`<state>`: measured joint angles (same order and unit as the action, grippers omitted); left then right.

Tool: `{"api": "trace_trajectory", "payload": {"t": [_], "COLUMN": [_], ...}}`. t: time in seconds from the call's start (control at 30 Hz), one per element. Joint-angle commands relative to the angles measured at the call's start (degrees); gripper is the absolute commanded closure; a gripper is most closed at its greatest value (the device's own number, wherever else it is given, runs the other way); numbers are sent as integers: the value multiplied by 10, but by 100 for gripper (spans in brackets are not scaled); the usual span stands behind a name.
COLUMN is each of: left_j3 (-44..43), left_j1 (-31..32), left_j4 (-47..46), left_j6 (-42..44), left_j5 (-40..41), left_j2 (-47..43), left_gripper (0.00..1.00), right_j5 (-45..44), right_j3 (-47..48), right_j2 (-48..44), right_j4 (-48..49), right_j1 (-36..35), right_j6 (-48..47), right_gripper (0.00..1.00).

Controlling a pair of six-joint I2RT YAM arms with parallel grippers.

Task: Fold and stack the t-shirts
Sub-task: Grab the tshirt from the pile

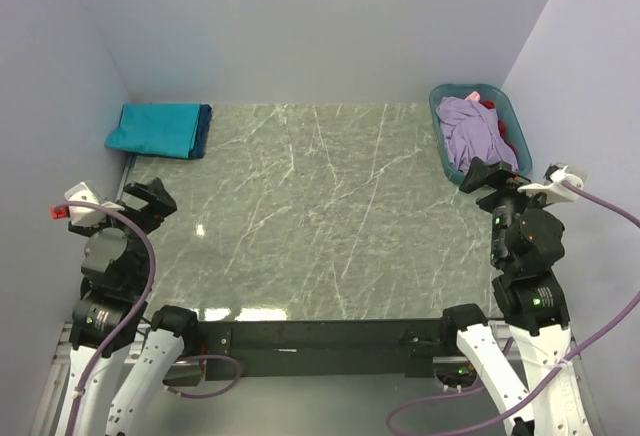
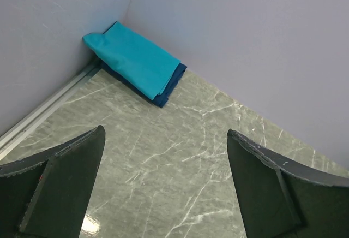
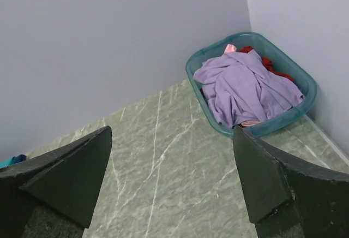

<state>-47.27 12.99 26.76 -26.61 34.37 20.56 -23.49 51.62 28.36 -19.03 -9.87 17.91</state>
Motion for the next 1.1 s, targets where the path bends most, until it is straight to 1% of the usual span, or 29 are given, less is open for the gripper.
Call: {"api": "trace_trajectory", "payload": {"t": [0.0,0.2,0.3,0.33,0.4,0.43,0.5,0.53,0.57,0.67,0.7,0.73,0.9,0.93,1.0,1.07], "left_j3": [-1,37,68,84,106,111,118,118,116,114,114,114,117,116,117,118], "left_j1": [1,1,1,1,2,2,2,1,1,1,1,1,2,1,2,1], "left_j4": [-29,-40,-53,-56,-65,-68,-73,-73,-73,-74,-74,-76,-74,-75,-78,-80], "left_j6": [3,-22,-38,-43,-49,-51,-50,-49,-49,-46,-46,-43,-41,-41,-40,-38], "left_j5": [-4,-35,-59,-63,-70,-76,-84,-91,-91,-98,-98,-99,-98,-99,-105,-106], "left_j2": [13,22,27,28,35,38,48,52,61,71,71,71,62,61,59,58], "left_gripper": [1,1,1,1,1,1,1,1,1,0,1,0,0,0,1,0], "right_j5": [7,27,46,49,65,69,60,58,55,28,25,25,38,51,55,49], "right_j3": [-5,16,40,47,74,82,119,132,143,179,201,212,284,294,333,363], "right_j2": [13,71,127,163,203,246,292,339,361,447,468,509,624,661,715,745], "right_j4": [24,14,9,7,3,3,-16,-21,-23,-22,-24,-24,-18,-19,-31,-38], "right_j1": [1,1,1,1,1,1,3,5,7,28,49,60,119,133,143,154], "right_j6": [-1,34,55,59,75,79,103,107,114,127,132,137,153,150,148,141], "right_gripper": [3,2,1,1,0,0,0,0,0,1,3,4,9,10,13,14]}}
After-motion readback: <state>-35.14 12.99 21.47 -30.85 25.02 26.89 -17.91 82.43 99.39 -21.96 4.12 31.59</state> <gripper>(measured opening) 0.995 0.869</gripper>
